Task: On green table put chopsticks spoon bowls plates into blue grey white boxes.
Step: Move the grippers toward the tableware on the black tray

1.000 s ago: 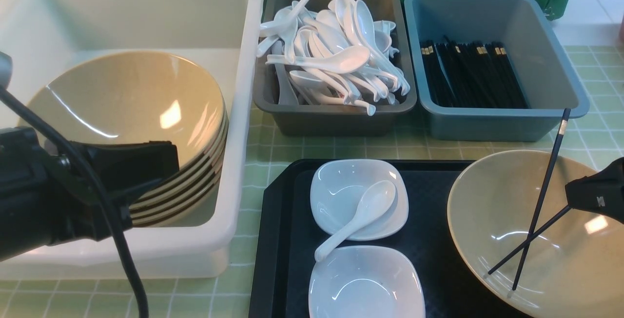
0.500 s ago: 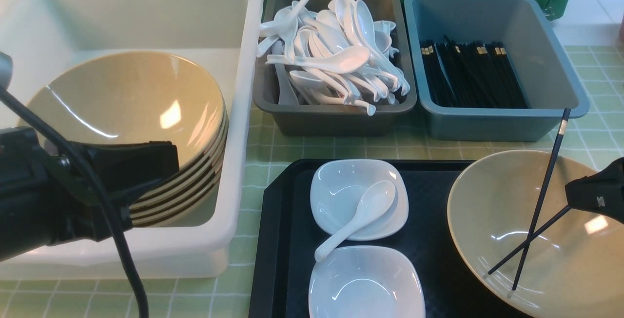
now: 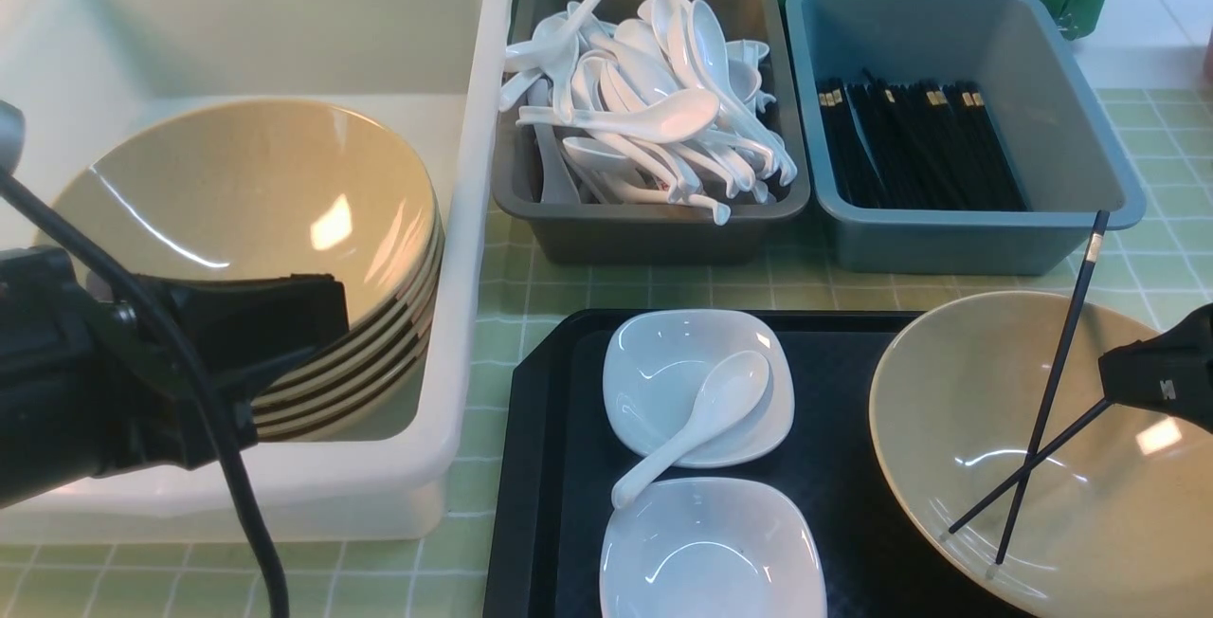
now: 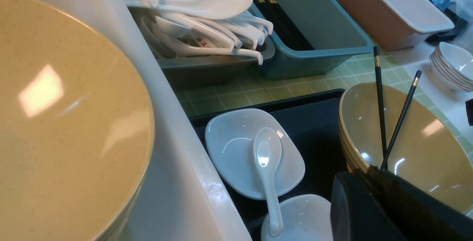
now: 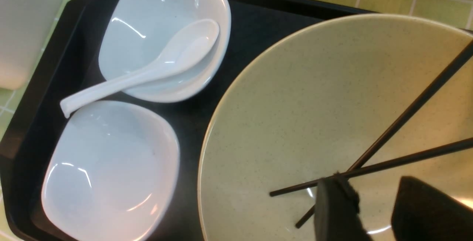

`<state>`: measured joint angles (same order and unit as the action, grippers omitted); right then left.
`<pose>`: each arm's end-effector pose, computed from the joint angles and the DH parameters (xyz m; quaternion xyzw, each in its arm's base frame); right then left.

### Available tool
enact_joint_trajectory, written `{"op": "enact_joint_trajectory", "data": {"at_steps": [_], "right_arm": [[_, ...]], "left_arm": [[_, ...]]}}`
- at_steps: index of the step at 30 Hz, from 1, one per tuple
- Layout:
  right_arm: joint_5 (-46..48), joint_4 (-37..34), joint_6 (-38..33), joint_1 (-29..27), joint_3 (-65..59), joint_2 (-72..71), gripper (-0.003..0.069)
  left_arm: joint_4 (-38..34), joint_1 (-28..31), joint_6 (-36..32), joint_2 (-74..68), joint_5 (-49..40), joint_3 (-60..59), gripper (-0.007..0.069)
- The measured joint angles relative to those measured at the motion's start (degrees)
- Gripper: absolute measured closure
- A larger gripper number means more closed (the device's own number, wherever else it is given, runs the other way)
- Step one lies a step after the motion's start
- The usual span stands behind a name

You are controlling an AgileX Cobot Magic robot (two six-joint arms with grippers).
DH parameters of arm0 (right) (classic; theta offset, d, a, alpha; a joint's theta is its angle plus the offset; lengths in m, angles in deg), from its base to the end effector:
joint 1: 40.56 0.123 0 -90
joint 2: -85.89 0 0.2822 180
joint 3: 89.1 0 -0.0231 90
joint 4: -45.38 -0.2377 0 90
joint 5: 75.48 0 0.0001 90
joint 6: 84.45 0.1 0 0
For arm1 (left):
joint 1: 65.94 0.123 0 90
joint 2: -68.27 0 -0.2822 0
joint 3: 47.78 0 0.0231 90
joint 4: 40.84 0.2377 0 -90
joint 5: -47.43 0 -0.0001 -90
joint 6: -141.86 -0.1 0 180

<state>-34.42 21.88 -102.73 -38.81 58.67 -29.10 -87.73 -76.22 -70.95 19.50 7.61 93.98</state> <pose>0.1857 0.0319 0.3024 -0.0647 0.9177 0.1277 0.3707 0.1187 -0.0691 0.3309 0.1532 0.8216 -0.2774 0.4739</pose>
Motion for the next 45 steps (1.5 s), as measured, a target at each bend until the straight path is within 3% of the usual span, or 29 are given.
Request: {"op": "enact_joint_trajectory", "data": {"at_steps": [9, 28, 35, 41, 45], "right_arm": [[-0.26, 0.0, 0.0, 0.0, 0.0, 0.0, 0.0423], [-10.48, -0.62, 3.4, 0.0, 0.0, 0.22, 0.0423], [-3.96, 4.03, 20.01, -2.18, 0.0, 5.69, 0.0412], [-3.68, 5.55, 24.82, -2.44, 0.0, 13.82, 0.0314], [-6.65, 5.55, 27.06, -2.44, 0.0, 18.05, 0.0181]], "left_arm": [[-0.15, 0.0, 0.0, 0.0, 0.0, 0.0, 0.0626], [-0.15, -0.44, -1.16, 0.0, 0.0, 0.0, 0.0626], [-0.15, -4.96, -2.16, 0.0, 0.18, 0.0, 0.0626], [-0.15, -8.1, -3.61, 0.0, 0.44, 0.0, 0.0626], [-0.15, -8.47, -3.81, 0.0, 0.44, 0.0, 0.0626]]}}
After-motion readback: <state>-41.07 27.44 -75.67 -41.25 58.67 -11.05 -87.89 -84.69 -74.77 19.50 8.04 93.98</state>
